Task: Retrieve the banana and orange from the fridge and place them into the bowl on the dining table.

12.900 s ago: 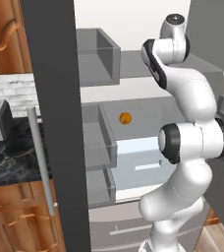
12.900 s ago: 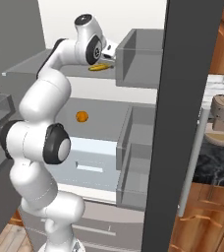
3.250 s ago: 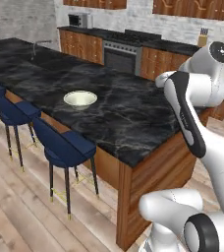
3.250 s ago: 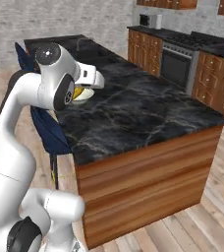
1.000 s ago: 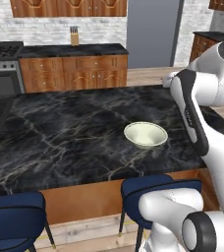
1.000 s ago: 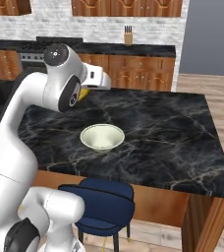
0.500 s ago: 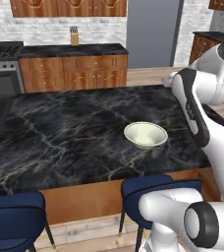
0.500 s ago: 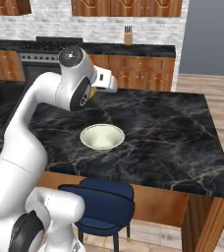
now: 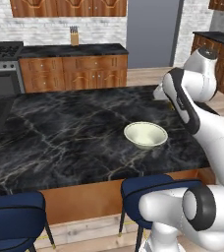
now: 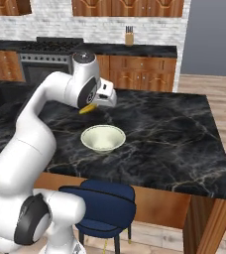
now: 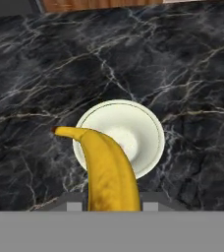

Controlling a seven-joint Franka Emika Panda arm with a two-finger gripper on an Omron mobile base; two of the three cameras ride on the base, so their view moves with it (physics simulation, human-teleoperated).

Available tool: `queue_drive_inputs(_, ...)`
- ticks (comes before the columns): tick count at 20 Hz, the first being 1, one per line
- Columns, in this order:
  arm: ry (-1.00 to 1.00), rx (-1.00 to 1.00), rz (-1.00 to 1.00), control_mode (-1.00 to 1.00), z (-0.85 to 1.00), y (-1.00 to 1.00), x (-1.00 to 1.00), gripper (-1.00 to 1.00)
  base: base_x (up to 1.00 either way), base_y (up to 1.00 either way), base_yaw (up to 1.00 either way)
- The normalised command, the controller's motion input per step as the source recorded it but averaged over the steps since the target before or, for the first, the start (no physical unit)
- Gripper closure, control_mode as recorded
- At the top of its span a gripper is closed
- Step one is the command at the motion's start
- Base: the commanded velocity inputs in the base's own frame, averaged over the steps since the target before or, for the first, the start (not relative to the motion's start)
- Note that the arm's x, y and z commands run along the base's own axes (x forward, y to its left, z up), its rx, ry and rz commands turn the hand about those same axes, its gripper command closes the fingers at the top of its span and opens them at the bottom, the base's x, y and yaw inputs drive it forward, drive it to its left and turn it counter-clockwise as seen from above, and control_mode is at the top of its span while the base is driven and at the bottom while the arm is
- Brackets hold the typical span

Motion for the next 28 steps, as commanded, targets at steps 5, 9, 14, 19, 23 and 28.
queue_drive_inputs(5, 0.08, 0.07, 0.09, -1.00, -0.69, 0.35, 0.02, 1.00, 0.00, 0.00, 0.00)
queue_drive_inputs(9, 0.01, 0.02, 0.02, -1.00, -0.52, 0.24, 0.08, 1.00, 0.00, 0.00, 0.00)
queue_drive_inputs(14, 0.03, 0.00, -0.01, -1.00, -0.51, -0.01, 0.04, 1.00, 0.00, 0.00, 0.00)
queue_drive_inputs(19, 0.05, 0.00, -0.03, -1.00, -0.41, -0.10, 0.14, 1.00, 0.00, 0.00, 0.00)
queue_drive_inputs(23, 0.03, 0.00, -0.01, -1.00, -0.36, -0.08, 0.20, 1.00, 0.00, 0.00, 0.00)
queue_drive_inputs(28, 0.00, 0.00, 0.00, -1.00, -0.27, -0.02, 0.26, 1.00, 0.00, 0.00, 0.00)
